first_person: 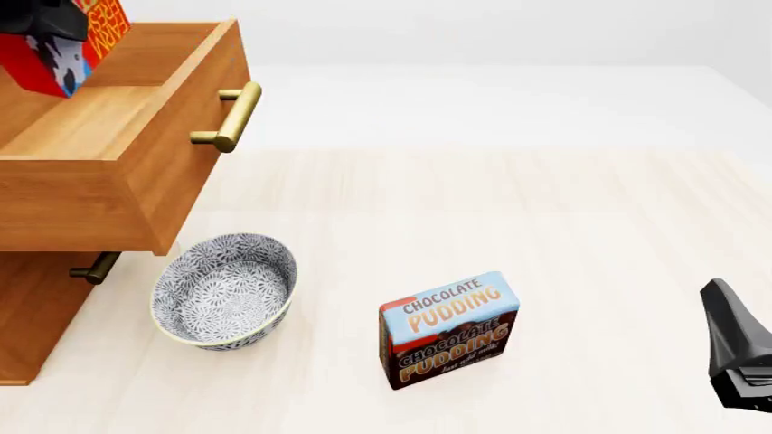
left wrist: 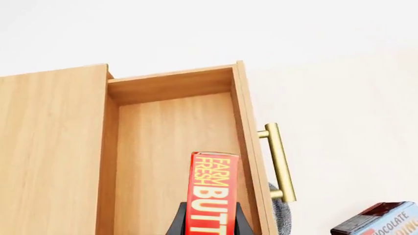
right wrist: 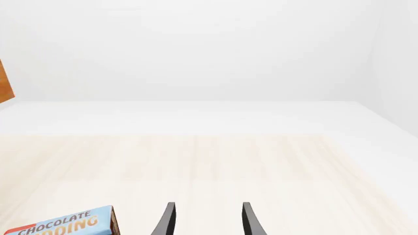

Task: Put the butter at the back in the top drawer of the cabinet and close it.

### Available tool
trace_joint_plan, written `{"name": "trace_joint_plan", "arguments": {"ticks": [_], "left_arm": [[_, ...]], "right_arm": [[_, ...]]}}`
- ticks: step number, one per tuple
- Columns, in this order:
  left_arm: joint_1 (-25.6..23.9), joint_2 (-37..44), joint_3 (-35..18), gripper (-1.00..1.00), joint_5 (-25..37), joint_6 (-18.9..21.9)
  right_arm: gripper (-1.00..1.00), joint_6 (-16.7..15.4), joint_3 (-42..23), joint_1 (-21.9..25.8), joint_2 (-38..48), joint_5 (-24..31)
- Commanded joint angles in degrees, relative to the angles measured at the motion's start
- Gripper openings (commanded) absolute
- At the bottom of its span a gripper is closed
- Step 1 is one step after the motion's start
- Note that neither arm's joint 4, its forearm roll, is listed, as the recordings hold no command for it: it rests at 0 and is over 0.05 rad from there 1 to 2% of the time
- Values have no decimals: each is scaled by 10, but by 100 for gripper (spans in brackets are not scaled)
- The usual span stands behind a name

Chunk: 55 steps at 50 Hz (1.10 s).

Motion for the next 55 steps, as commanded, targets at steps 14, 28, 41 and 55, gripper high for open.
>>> {"name": "trace_joint_plan", "arguments": {"ticks": [14, 28, 41, 55], "left_arm": [[18, 6, 14, -100, -21, 2], [21, 23, 20, -100, -33, -5], [30, 39, 24, -100, -43, -6], [49, 48, 29, -100, -50, -3]], "right_arm": [[100, 0, 0, 0, 0, 0], [100, 0, 0, 0, 0, 0], [100, 0, 0, 0, 0, 0], [100, 0, 0, 0, 0, 0]]}}
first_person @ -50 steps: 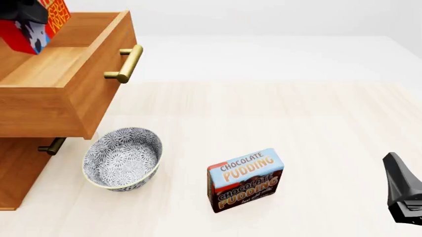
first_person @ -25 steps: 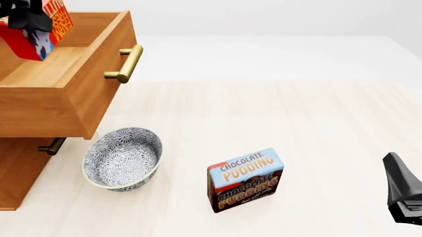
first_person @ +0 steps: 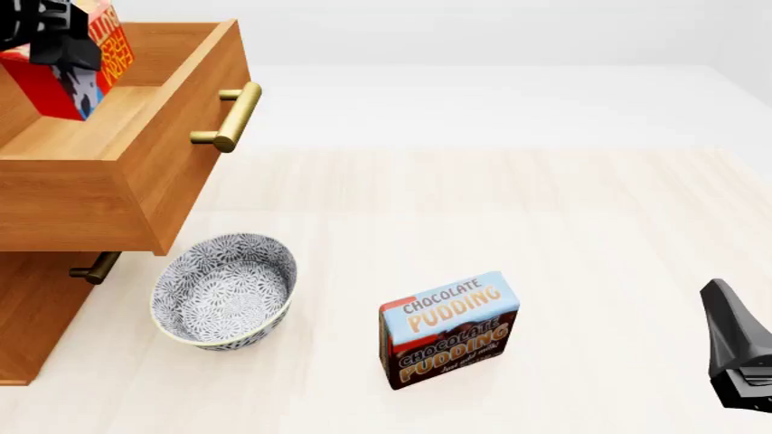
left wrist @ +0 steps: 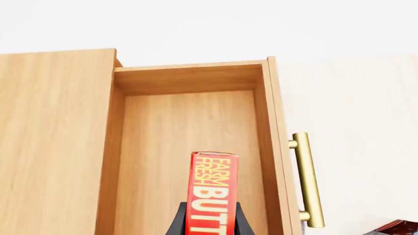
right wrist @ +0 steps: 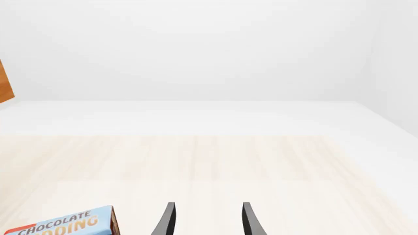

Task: Put the butter at the back in the top drawer of the cabinet and close it.

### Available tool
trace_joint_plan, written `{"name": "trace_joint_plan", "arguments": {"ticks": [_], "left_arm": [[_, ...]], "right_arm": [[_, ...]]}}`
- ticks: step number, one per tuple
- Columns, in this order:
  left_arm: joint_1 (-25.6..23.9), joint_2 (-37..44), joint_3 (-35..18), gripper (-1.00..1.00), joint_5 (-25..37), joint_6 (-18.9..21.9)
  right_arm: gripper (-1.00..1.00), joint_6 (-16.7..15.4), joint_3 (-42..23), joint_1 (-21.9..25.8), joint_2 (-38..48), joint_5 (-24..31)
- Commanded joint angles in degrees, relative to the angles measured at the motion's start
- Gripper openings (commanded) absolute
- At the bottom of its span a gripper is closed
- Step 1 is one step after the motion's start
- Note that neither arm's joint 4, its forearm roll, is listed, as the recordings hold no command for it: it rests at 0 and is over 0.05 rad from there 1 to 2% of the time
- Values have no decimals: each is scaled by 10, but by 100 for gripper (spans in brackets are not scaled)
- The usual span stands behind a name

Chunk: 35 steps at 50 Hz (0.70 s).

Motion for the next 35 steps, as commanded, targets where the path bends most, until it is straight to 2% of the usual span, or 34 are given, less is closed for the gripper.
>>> {"name": "trace_joint_plan", "arguments": {"ticks": [1, 35], "left_arm": [[13, 5, -3, -100, -9, 9], [26, 31, 5, -100, -28, 4]], "right_arm": [[100, 0, 0, 0, 0, 0], [100, 0, 0, 0, 0, 0]]}}
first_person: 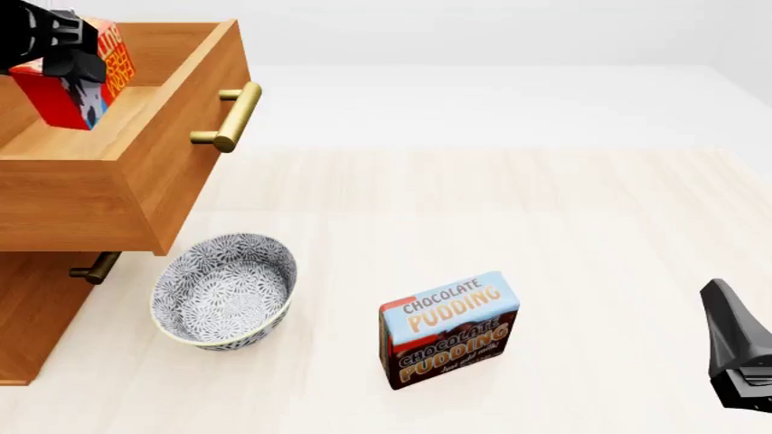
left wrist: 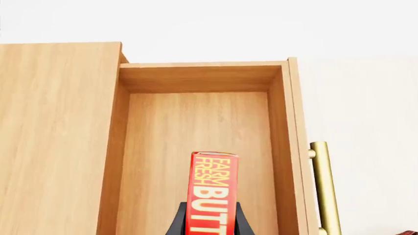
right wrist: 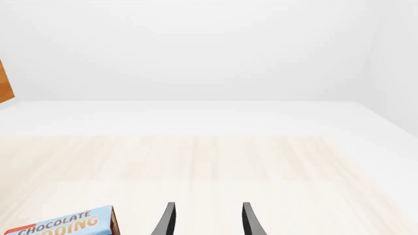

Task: Put the butter at the back in the top drawer of the cabinet and close it.

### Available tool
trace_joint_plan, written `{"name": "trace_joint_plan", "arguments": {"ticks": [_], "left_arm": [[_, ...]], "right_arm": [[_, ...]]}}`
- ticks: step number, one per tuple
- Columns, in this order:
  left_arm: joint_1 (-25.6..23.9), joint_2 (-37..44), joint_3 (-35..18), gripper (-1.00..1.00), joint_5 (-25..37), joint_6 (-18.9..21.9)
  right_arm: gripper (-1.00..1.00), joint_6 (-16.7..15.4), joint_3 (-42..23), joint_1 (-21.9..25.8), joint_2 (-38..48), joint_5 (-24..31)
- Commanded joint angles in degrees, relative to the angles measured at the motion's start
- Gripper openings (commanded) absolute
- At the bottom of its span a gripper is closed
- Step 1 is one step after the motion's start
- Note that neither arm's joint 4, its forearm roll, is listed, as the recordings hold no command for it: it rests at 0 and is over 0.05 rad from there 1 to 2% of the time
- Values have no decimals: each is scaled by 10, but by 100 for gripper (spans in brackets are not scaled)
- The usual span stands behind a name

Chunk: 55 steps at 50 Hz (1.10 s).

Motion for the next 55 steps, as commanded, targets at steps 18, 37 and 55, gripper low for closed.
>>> {"name": "trace_joint_plan", "arguments": {"ticks": [18, 37, 55], "left_arm": [[16, 21, 2, -100, -22, 7], [27, 36, 13, -100, -38, 6], [30, 52, 25, -100, -53, -4]], "right_arm": [[100, 0, 0, 0, 0, 0], [100, 0, 0, 0, 0, 0], [100, 0, 0, 0, 0, 0]]}}
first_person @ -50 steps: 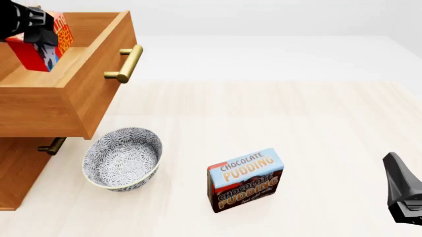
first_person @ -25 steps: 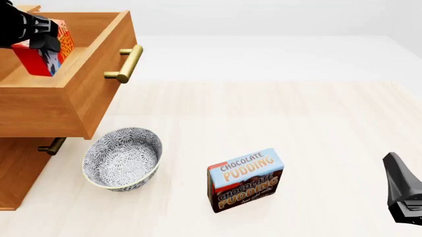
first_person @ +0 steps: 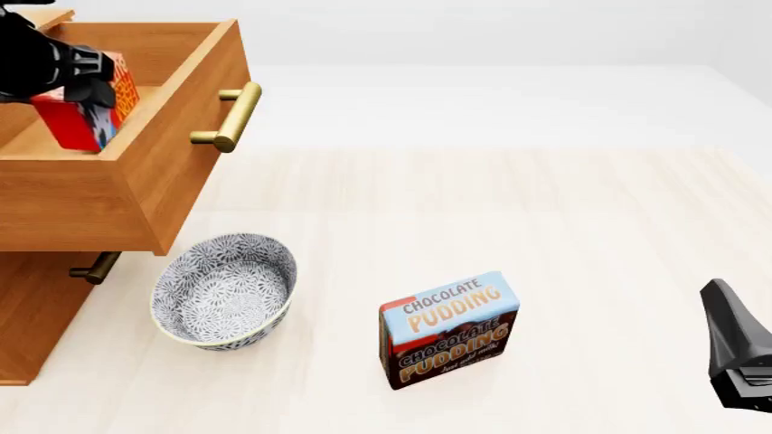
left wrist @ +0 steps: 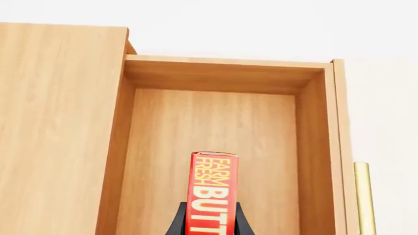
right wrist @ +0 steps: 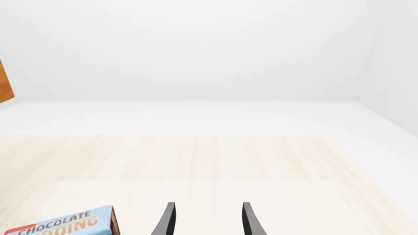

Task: Put the butter at the back in the top drawer of the cabinet and close it.

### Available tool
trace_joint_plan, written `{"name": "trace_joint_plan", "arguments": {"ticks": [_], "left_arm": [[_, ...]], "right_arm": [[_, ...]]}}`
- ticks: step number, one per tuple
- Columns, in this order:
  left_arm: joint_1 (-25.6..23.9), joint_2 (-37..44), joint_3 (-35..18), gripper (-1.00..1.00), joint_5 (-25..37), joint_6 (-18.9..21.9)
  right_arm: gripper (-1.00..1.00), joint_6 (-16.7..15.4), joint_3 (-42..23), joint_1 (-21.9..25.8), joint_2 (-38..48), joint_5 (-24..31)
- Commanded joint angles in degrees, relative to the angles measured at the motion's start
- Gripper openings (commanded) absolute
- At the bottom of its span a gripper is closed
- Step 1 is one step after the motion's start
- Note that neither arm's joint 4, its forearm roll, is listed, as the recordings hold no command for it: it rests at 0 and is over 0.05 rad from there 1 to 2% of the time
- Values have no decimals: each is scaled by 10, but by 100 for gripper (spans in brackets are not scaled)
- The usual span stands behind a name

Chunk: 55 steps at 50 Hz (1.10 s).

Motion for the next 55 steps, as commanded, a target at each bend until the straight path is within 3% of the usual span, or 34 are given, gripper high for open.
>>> {"name": "trace_joint_plan", "arguments": {"ticks": [1, 39, 40, 55], "left_arm": [[3, 3, 1, -100, -11, 4], [3, 0, 1, -100, -17, -5], [3, -1, 0, 100, -16, -5], [-19, -22, -41, 100, 7, -18]], "right_arm": [[100, 0, 0, 0, 0, 0], [100, 0, 0, 0, 0, 0], [100, 0, 0, 0, 0, 0], [100, 0, 0, 0, 0, 0]]}}
